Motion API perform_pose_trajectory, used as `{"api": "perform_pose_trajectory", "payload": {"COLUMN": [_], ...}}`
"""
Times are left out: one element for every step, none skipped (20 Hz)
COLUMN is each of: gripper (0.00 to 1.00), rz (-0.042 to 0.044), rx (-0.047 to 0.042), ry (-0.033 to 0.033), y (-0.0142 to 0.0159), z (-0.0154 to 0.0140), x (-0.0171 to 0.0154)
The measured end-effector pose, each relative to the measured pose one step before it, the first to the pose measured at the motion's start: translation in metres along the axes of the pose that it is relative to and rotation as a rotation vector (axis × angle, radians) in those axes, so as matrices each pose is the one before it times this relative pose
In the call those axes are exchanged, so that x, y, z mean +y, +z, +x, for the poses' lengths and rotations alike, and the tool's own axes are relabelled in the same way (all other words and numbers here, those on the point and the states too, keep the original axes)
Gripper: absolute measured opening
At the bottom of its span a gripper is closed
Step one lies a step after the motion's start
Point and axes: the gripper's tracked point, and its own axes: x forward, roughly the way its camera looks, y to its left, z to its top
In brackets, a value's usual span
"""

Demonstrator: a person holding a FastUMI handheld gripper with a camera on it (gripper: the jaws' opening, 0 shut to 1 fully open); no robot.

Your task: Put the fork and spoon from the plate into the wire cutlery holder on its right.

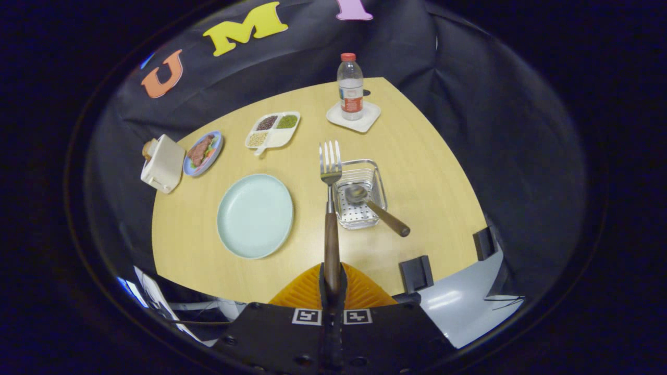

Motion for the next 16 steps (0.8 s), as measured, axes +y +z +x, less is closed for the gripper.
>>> {"api": "perform_pose_trajectory", "payload": {"gripper": [0.01,0.01,0.01,0.01,0.01,0.01,0.01,0.01,0.01,0.01,0.01,0.02,0.05,0.06,0.06,0.06], "rz": [0.00224,0.00321,-0.00186,-0.00396,-0.00648,-0.00165,0.00447,0.00306,0.00373,0.00178,0.00281,0.00160,0.00341,0.00254,0.00156,0.00150], "rx": [0.01211,0.00994,0.01105,0.00858,0.00781,0.00686,0.00559,0.00743,0.00360,0.00141,0.00138,-0.00338,0.00039,0.00245,-0.00212,-0.00275], "ry": [-0.00398,0.00000,0.00002,-0.00110,-0.00072,-0.00063,-0.00258,0.00043,0.00374,-0.00048,-0.00026,-0.00344,-0.00022,-0.00023,-0.00177,-0.00401], "y": [-0.00286,-0.00146,-0.00266,-0.00060,-0.00112,0.00018,-0.00018,-0.00028,-0.00025,0.00041,0.00012,0.00106,0.00035,-0.00002,0.00022,0.00187], "z": [0.00093,0.00031,0.00248,0.00147,0.00264,0.00300,0.00226,0.00113,0.00063,0.00112,0.00018,-0.00005,0.00077,-0.00094,-0.00008,0.00034], "x": [-0.00421,-0.00241,-0.00341,-0.00071,-0.00082,0.00040,0.00016,0.00056,0.00120,-0.00008,-0.00022,-0.00103,-0.00100,-0.00192,0.00000,-0.00216]}}
